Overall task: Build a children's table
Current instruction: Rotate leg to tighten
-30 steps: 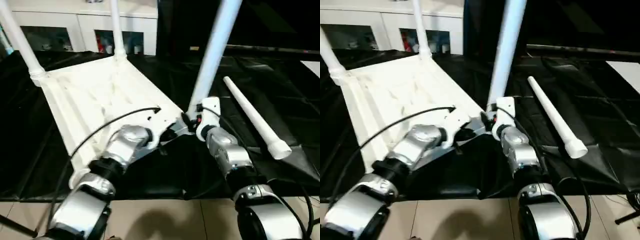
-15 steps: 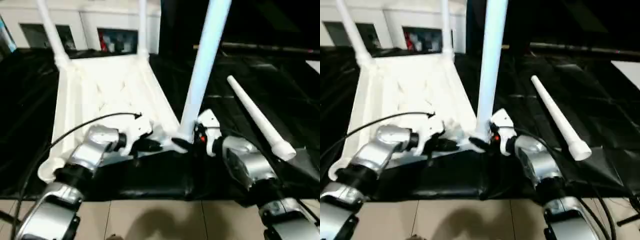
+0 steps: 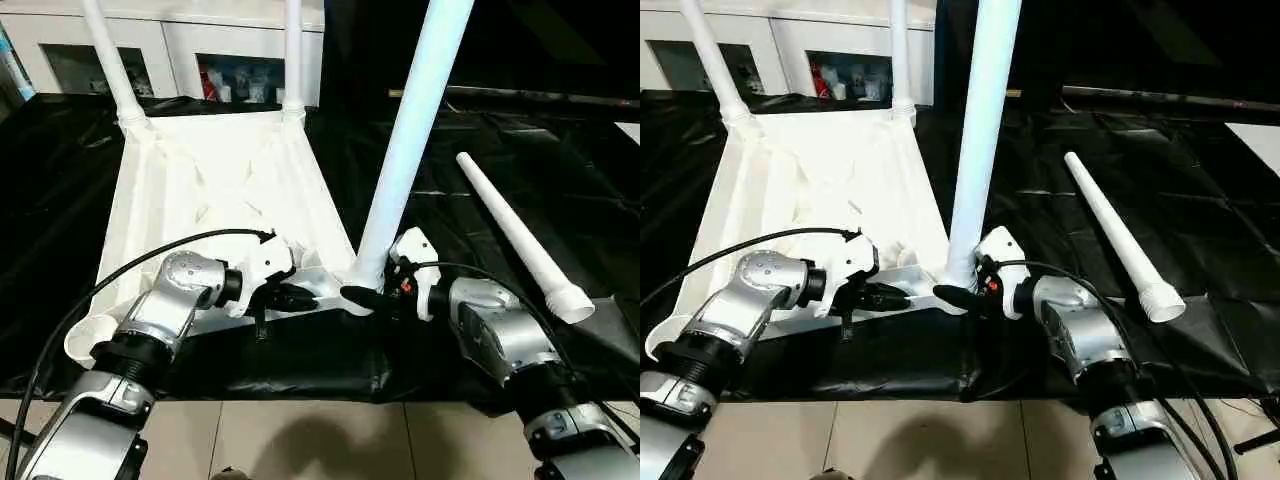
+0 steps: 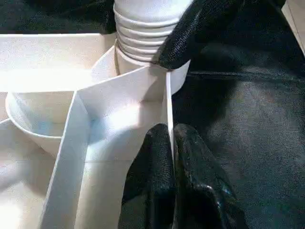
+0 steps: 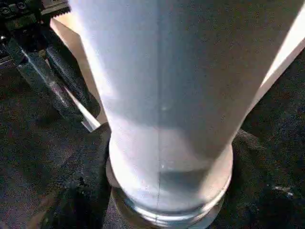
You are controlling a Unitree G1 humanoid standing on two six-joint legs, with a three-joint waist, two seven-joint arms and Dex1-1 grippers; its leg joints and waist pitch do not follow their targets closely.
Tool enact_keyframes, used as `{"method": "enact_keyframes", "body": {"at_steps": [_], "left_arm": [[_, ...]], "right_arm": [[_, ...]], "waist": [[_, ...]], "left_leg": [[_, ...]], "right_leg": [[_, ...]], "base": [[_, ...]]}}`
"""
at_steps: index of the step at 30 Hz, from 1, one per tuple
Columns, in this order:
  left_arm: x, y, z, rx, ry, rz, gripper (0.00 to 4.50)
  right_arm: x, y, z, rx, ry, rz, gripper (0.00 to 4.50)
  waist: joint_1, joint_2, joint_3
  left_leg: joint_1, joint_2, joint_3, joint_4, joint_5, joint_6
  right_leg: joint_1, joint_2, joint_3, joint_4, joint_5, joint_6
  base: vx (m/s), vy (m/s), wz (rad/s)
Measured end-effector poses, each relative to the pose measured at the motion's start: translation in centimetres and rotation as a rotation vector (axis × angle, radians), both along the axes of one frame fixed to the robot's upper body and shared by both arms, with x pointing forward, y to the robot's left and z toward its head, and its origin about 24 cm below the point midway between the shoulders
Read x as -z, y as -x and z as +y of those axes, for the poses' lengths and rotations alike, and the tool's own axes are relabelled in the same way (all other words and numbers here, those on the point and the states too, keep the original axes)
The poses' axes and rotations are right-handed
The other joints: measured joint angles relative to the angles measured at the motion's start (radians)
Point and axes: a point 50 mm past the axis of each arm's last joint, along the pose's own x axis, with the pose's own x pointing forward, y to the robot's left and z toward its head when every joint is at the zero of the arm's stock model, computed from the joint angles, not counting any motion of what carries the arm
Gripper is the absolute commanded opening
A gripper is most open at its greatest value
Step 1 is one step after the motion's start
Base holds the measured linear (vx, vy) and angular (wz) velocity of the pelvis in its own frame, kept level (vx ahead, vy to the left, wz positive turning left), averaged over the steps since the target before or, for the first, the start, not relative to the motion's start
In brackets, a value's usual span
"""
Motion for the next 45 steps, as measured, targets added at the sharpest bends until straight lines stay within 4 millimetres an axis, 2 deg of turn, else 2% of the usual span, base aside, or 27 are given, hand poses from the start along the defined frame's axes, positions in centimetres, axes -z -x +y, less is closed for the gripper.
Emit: {"method": "enact_keyframes", "body": {"at_steps": [4, 10, 15, 20, 21, 22, 26, 27, 29, 34, 38, 45], "left_arm": [[0.1, -0.3, -0.3, -0.042, -0.002, -0.021, 0.00], [0.4, -1.2, -2.1, -0.136, -0.012, -0.074, 0.00], [0.4, -2.3, -5.0, -0.257, -0.013, -0.103, 0.00], [0.4, -2.5, -6.3, -0.287, -0.007, -0.117, 0.00], [0.4, -2.5, -6.3, -0.287, -0.008, -0.118, 0.00], [0.4, -2.5, -6.4, -0.287, -0.008, -0.119, 0.00], [0.4, -2.5, -6.3, -0.284, -0.010, -0.120, 0.00], [0.3, -2.5, -6.3, -0.278, -0.010, -0.119, 0.00], [0.3, -2.4, -6.1, -0.261, -0.007, -0.115, 0.00], [0.4, -1.7, -4.7, -0.172, 0.003, -0.099, 0.00], [0.4, -0.7, -2.7, -0.073, 0.011, -0.066, 0.00], [0.3, 0.2, -1.2, 0.012, 0.018, -0.021, 0.00]], "right_arm": [[0.4, -0.3, 0.4, 0.101, -0.030, 0.001, 2.74], [0.9, -1.4, 0.9, 0.352, -0.062, 0.002, 2.74], [0.9, -2.9, 1.8, 0.650, -0.037, -0.029, 2.73], [0.8, -3.3, 2.0, 0.726, -0.015, -0.050, 2.73], [0.8, -3.3, 2.0, 0.726, -0.018, -0.052, 2.73], [0.9, -3.3, 2.2, 0.723, -0.023, -0.052, 3.29], [0.9, -3.2, 2.3, 0.703, -0.061, -0.042, 3.52], [0.9, -3.2, 2.2, 0.690, -0.067, -0.040, 3.76], [0.8, -3.2, 2.0, 0.663, -0.077, -0.036, 3.89], [0.7, -2.7, 1.1, 0.499, -0.059, -0.057, 3.89], [0.4, -1.2, -0.3, 0.268, -0.012, -0.069, 3.89], [-0.1, 0.0, -0.7, 0.056, -0.004, -0.053, 3.89]], "waist": [[-0.002, 0.000, 0.000], [-0.006, 0.000, 0.000], [-0.007, 0.000, 0.000], [0.001, 0.002, -0.001], [0.001, 0.002, -0.001], [0.002, 0.002, -0.001], [0.001, 0.002, -0.001], [0.000, 0.002, -0.001], [0.001, 0.002, -0.001], [0.003, 0.003, -0.001], [0.004, 0.003, -0.001], [0.002, 0.003, -0.001]], "left_leg": [[0.001, 0.000, 0.000, 0.000, 0.000, 0.000], [0.001, 0.000, 0.000, 0.000, 0.000, 0.000], [0.001, -0.001, 0.000, 0.000, 0.000, -0.001], [0.001, -0.001, 0.000, 0.000, 0.001, 0.002], [0.000, -0.001, 0.000, 0.000, 0.001, 0.002], [0.000, -0.001, 0.000, 0.000, 0.001, 0.002], [0.000, -0.001, 0.001, 0.000, 0.002, 0.002], [0.000, -0.001, 0.001, 0.000, 0.002, 0.002], [0.000, -0.001, 0.001, 0.000, 0.002, 0.003], [0.000, -0.001, 0.001, -0.001, 0.003, 0.004], [0.001, 0.000, 0.000, -0.001, 0.003, 0.004], [0.000, 0.000, 0.001, -0.001, 0.003, 0.004]], "right_leg": [[0.000, 0.000, 0.001, 0.001, 0.000, 0.000], [0.001, 0.000, 0.001, 0.003, 0.000, 0.000], [0.001, 0.000, 0.001, 0.003, 0.001, 0.000], [0.001, 0.000, 0.001, -0.001, -0.001, 0.001], [0.001, 0.000, 0.001, -0.002, -0.001, 0.001], [0.002, 0.000, 0.001, -0.003, -0.001, 0.001], [0.002, 0.000, 0.001, -0.003, -0.001, 0.001], [0.002, 0.000, 0.001, -0.003, -0.001, 0.001], [0.002, 0.000, 0.001, -0.003, -0.001, 0.001], [0.002, 0.000, 0.000, -0.004, 0.000, 0.001], [0.003, 0.000, 0.000, -0.003, 0.000, 0.000], [0.003, -0.001, 0.000, -0.003, 0.001, 0.000]], "base": [[0.000, 0.000, 0.00], [0.000, 0.000, 0.00], [0.000, 0.000, 0.00], [0.000, 0.000, 0.00], [0.000, 0.000, 0.00], [0.000, 0.000, 0.00], [0.000, 0.000, 0.00], [0.000, 0.000, 0.00], [0.000, 0.000, 0.00], [0.000, 0.000, 0.00], [0.000, 0.000, 0.00], [0.000, 0.000, 0.00]]}}
